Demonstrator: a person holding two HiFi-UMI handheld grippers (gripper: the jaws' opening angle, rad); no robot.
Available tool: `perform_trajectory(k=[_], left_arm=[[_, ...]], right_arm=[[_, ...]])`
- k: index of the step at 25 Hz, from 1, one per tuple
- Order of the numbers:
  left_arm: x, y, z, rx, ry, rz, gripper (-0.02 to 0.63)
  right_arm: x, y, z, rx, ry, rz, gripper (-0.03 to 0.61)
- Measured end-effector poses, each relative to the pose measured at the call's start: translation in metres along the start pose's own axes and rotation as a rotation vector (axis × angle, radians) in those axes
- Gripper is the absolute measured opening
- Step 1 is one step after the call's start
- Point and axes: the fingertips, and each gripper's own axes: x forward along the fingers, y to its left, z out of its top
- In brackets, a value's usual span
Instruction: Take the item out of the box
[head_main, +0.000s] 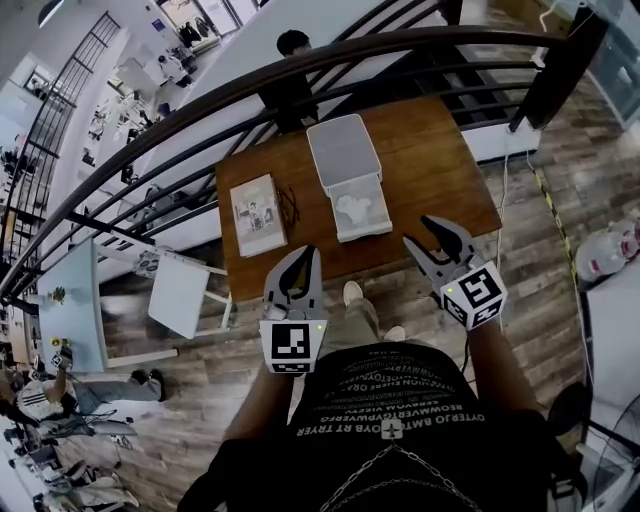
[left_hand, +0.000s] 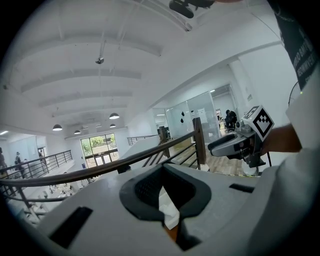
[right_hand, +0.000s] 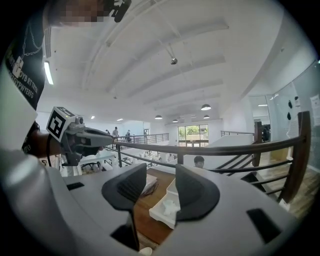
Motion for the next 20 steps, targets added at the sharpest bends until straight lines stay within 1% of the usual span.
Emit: perform_trajectory(k=[12,16,20], left_arm=[[0.066,0.036,0.007,-0.002,-0.011,-0.045,0.005],[0.083,0.053,0.011,0.001,-0.014,-0.045,0.006],[0.100,0.073,0.005,-0.004,-0.002,-0.040,0.006]], right_arm=[[0.063,-0.031,-0.031,0.037,0.106,-0.011,0.179],[0.084,-0.042,-0.043,0.056,0.149,-0.010,0.179],[0.112,-0.053,-0.059,0.072,0.175,-0.005,0.179]])
